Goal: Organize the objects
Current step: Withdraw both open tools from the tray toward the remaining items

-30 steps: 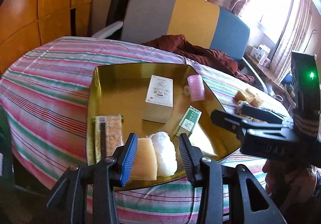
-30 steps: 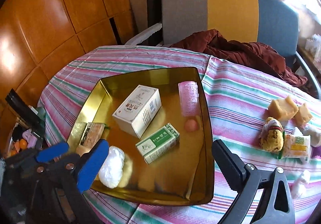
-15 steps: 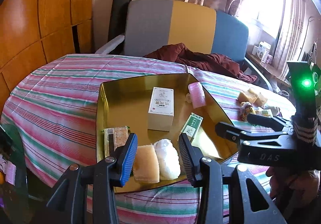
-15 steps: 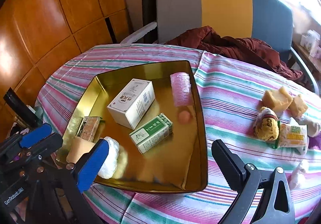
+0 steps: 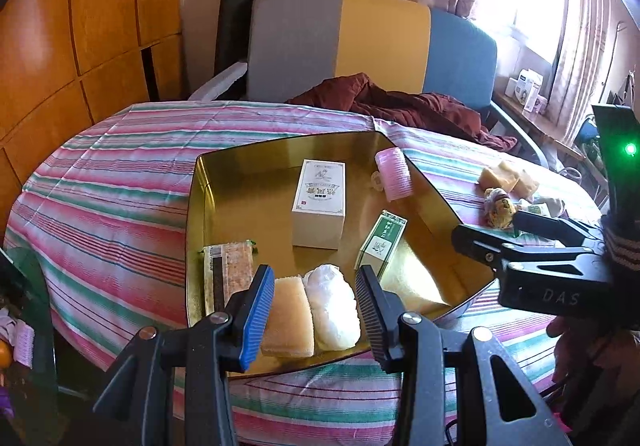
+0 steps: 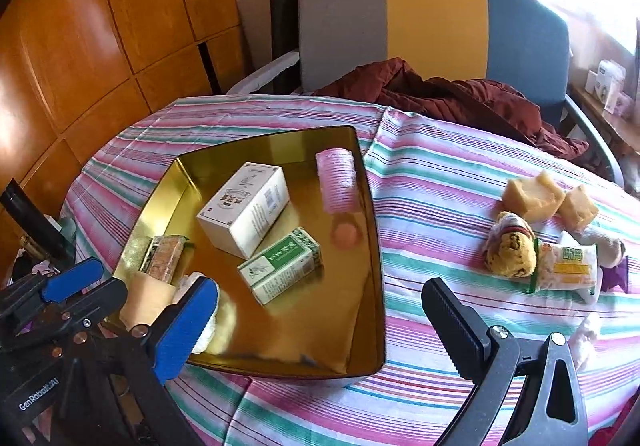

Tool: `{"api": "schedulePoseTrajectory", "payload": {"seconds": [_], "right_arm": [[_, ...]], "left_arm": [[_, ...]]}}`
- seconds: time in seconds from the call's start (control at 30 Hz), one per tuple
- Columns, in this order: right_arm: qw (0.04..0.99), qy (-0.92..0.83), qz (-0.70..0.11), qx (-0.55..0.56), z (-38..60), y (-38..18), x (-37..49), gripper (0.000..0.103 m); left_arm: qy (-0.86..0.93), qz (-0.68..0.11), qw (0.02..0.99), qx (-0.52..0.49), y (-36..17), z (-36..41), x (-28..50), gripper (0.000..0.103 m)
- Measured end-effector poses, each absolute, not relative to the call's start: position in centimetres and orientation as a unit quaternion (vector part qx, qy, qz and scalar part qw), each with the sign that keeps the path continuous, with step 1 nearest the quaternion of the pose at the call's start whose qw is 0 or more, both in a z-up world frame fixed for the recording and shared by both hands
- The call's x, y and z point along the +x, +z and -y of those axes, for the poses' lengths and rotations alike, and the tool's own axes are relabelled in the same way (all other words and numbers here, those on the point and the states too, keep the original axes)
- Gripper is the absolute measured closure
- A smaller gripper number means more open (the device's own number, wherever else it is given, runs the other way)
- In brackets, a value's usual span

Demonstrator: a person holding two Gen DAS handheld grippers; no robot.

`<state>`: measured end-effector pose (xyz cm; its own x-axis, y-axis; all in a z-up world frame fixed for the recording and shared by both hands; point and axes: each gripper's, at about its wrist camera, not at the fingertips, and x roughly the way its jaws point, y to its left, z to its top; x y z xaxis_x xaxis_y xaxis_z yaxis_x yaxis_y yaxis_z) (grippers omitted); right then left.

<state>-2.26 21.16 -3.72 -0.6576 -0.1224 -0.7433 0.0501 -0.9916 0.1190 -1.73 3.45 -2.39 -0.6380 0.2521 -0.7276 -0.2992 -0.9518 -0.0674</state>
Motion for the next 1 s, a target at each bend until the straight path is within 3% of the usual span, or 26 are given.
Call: {"api": "schedulePoseTrajectory", "payload": {"seconds": [0.63, 1.0], "right_arm": [[-0.037, -0.893, 0.097, 0.438, -30.2, -5.0, -1.4, 0.000], [-0.146, -0.873, 0.145, 0.441, -43.6, -3.2, 0.1, 0.000]], "left_arm": [[0.888, -0.030, 0.202, -0.411, -2.8, -5.3, -1.7, 0.060], [0.875, -0.070, 0.270, -0.395, -1.2, -9.6, -1.3, 0.060]]}}
